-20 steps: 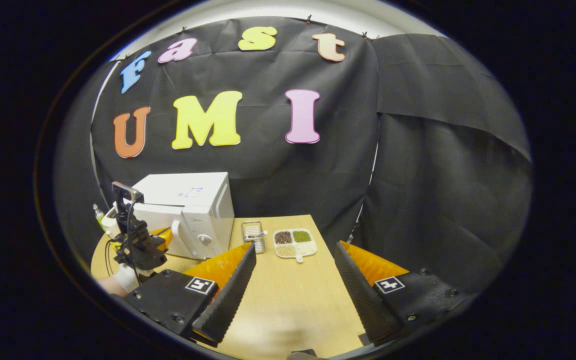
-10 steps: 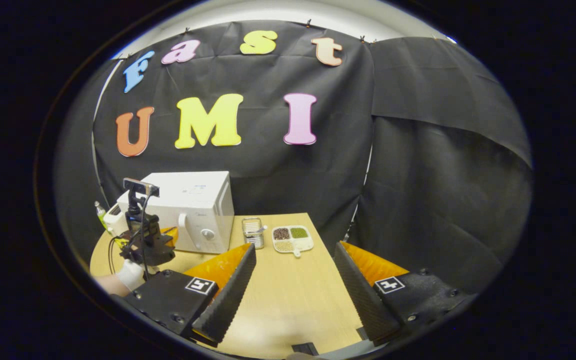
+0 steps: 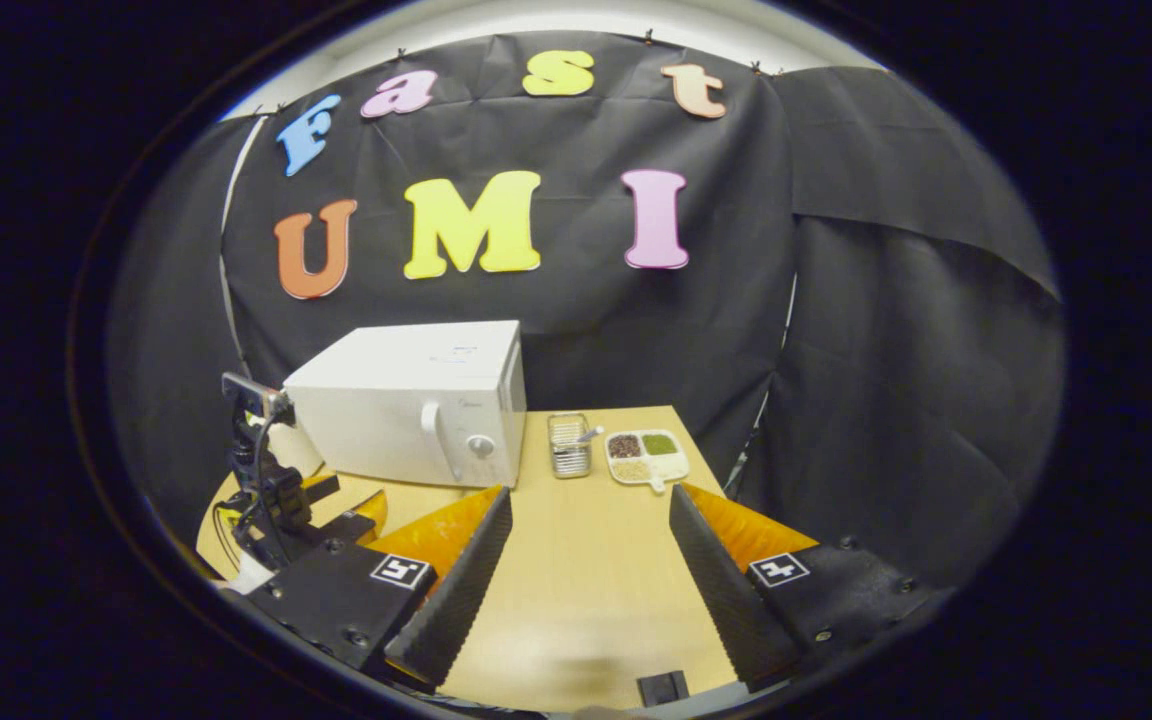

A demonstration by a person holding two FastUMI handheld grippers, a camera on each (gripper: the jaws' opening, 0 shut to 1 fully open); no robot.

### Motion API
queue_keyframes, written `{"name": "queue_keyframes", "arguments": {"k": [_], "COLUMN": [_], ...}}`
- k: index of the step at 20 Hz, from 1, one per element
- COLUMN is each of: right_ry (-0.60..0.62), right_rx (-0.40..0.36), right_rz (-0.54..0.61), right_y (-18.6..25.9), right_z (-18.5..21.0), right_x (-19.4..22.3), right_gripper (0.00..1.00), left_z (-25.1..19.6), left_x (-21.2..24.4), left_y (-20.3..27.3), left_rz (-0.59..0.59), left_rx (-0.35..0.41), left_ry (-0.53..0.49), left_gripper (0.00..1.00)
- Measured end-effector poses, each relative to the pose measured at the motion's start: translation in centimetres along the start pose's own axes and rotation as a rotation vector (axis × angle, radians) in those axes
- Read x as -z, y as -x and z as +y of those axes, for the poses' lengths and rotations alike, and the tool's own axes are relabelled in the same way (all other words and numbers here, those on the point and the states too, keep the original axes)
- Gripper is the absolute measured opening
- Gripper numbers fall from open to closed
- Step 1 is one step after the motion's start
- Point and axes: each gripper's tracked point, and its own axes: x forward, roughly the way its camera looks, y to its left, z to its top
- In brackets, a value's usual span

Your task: Open the microwave oven with the left hand, put the food in, and close the microwave oven.

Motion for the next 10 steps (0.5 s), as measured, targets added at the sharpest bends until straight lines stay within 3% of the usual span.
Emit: {"name": "queue_keyframes", "arguments": {"k": [1, 10], "right_ry": [0.006, 0.054], "right_rx": [-0.015, -0.128], "right_rz": [-0.009, -0.158], "right_y": [0.2, 2.8], "right_z": [0.9, 7.6], "right_x": [-0.1, -2.4], "right_gripper": [1.00, 1.00], "left_z": [0.6, 6.8], "left_x": [-0.8, -9.5], "left_y": [1.5, 16.0], "left_rz": [-0.023, -0.221], "left_rx": [-0.004, -0.081], "left_ry": [-0.001, 0.019], "left_gripper": [0.97, 0.96]}}
